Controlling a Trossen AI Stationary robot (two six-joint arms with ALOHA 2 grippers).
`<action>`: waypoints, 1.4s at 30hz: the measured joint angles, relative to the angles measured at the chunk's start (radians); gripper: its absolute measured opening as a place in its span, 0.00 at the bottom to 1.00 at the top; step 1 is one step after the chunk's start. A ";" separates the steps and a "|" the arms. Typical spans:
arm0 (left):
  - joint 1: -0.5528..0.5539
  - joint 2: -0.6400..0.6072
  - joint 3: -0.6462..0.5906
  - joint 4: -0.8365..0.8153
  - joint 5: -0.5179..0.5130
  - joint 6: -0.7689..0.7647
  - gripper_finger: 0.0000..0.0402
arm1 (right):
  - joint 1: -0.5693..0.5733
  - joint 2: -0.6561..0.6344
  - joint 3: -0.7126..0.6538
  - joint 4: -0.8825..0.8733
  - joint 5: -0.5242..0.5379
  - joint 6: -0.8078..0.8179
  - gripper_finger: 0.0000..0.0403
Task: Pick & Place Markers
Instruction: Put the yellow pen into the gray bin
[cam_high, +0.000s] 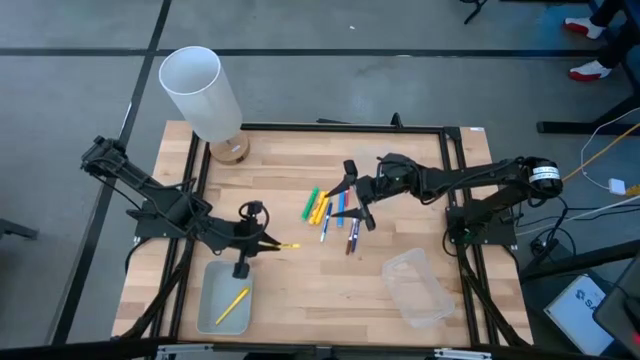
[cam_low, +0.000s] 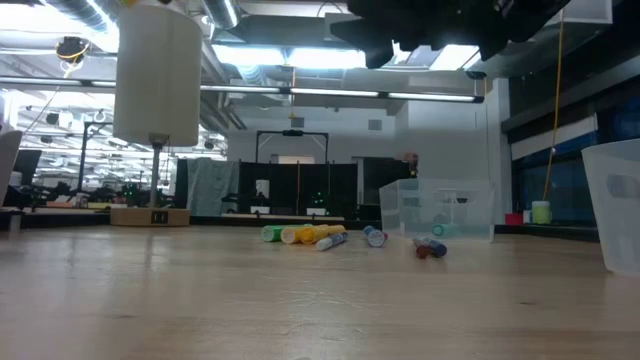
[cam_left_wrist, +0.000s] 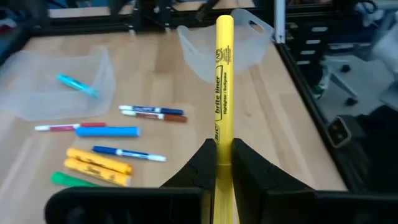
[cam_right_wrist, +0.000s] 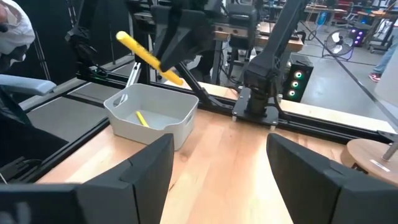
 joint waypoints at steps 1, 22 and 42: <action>-0.003 0.000 0.000 0.000 0.008 -0.002 0.06 | 0.000 0.000 0.000 0.000 0.000 0.000 0.63; -0.125 0.001 0.000 0.019 0.080 -0.409 0.06 | -0.001 0.000 0.000 0.008 0.009 -0.011 0.63; -0.248 0.002 0.000 -0.049 0.136 -1.165 0.06 | 0.000 -0.001 0.000 0.008 0.009 -0.008 0.63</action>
